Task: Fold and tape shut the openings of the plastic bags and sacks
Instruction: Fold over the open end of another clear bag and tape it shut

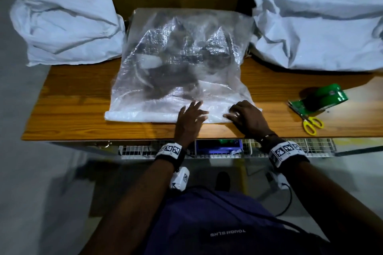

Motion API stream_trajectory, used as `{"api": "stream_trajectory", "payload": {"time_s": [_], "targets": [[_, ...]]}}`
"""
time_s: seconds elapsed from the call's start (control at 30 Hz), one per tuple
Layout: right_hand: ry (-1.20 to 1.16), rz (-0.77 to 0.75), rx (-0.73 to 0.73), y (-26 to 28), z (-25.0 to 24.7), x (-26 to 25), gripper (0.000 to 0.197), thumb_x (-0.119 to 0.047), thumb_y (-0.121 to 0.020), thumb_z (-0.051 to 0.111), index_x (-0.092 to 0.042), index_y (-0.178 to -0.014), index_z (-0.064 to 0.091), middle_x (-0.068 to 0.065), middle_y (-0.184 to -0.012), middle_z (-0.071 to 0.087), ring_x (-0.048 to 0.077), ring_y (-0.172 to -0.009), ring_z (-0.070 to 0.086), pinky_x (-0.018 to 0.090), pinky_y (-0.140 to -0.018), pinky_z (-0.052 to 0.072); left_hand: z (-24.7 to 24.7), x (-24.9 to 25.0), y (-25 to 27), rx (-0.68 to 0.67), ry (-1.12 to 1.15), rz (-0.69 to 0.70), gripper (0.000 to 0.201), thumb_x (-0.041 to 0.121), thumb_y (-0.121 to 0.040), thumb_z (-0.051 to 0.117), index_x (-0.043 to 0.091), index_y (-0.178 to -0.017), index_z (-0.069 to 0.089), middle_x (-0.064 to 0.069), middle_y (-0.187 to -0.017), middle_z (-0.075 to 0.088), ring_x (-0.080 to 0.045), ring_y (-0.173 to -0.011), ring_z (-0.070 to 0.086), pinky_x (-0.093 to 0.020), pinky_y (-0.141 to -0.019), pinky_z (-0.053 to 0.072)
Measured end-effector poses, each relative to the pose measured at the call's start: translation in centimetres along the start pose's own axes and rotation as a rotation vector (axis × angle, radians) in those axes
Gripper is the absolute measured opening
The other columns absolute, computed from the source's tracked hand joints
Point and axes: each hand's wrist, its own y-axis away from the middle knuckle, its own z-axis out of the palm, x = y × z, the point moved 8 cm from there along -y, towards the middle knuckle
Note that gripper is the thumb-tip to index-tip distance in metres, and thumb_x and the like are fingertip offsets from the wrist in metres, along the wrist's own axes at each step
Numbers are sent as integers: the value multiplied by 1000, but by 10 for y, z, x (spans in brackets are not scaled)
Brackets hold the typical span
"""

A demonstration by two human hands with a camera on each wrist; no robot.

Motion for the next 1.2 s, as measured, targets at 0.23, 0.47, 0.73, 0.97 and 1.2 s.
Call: {"api": "stream_trajectory", "payload": {"time_s": [0.23, 0.47, 0.73, 0.97, 1.2], "targets": [[-92, 64, -35, 13, -12, 47, 54, -71, -101, 42, -29, -75, 63, -7, -71, 61, 18, -66, 58, 38, -58, 44, 0, -9, -2, 6, 58, -37, 26, 37, -103, 64, 27, -122, 77, 7, -156, 52, -9, -154, 31, -38, -126, 14], [-258, 160, 105, 16, -23, 61, 45, -56, -81, 85, -23, -96, 59, -3, -109, 49, 18, -80, 54, 32, -60, 40, -3, -3, -2, 21, 54, -75, 25, 30, -99, 68, 22, -121, 77, 2, -152, 56, -12, -150, 39, -29, -122, 14], [-153, 230, 131, 17, -19, 67, 54, -68, -79, 78, -24, -99, 56, -5, -106, 46, 17, -90, 48, 34, -62, 42, -17, -2, 0, 187, 406, -157, 43, 2, -78, 89, -7, -117, 73, -12, -123, 73, 2, -115, 67, -23, -107, 48], [-108, -124, 38, 18, 8, -12, 52, -41, -103, 60, -7, -143, 57, 17, -145, 55, 35, -126, 56, 44, -102, 52, -12, -7, 0, 171, 385, -212, 57, 13, -77, 92, 8, -131, 71, -3, -105, 80, -18, -103, 75, -46, -106, 53], [207, -158, -153, 41, 32, 16, 88, -66, -107, 32, -6, -167, 8, 12, -175, 5, 24, -162, 5, 42, -131, 11, -13, -12, -3, 108, 263, -107, 59, 29, -84, 89, 20, -138, 68, 9, -105, 79, -6, -108, 73, -33, -105, 53]]}}
